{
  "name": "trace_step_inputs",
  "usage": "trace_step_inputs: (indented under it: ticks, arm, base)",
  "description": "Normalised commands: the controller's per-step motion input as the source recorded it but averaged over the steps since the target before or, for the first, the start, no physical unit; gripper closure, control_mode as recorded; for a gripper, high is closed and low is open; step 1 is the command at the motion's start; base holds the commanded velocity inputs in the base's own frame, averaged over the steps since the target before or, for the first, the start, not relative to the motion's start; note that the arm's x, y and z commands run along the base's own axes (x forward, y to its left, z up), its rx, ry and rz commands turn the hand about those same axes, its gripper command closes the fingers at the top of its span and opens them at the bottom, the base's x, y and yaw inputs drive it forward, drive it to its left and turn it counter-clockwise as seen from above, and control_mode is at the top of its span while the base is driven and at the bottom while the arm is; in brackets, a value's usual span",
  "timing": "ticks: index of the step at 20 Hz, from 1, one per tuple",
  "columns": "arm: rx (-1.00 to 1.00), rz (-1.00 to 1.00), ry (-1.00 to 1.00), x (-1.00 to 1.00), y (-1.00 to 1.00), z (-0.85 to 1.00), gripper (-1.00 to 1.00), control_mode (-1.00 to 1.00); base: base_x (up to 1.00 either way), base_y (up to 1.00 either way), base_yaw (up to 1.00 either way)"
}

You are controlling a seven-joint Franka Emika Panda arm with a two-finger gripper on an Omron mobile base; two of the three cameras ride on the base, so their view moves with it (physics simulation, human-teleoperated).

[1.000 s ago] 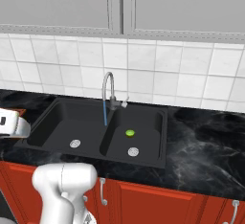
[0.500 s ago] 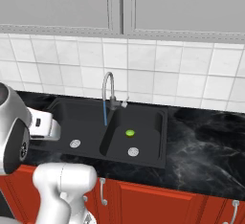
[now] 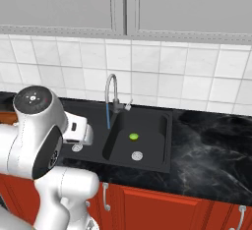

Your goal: Pick the kiwi, pear from the sink and place them on the cutting board to airdry. Then turn off the sink faucet.

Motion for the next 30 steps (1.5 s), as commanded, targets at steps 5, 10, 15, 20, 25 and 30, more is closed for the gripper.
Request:
trace_step_inputs:
  ticks: [5,10,15,20,25,30]
  arm:
    - [0.00,0.00,0.00,0.39,-0.18,-0.05,-1.00,-1.00]
    - [-0.04,-0.01,0.00,0.43,-0.30,-0.03,-1.00,-1.00]
    - [-0.06,-0.04,0.00,0.28,-0.45,-0.27,-1.00,-1.00]
    - [-0.04,0.00,-0.02,0.29,-0.15,-0.37,-1.00,-1.00]
    - [-0.04,0.00,-0.04,0.32,-0.02,-0.24,-1.00,-1.00]
    - [-0.04,0.00,-0.04,0.21,-0.09,-0.17,-1.00,-1.00]
  base:
    - [0.00,0.00,0.00]
    - [0.00,0.00,0.00]
    - [0.00,0.00,0.00]
    - [0.00,0.00,0.00]
    - [0.00,0.00,0.00]
    - [0.00,0.00,0.00]
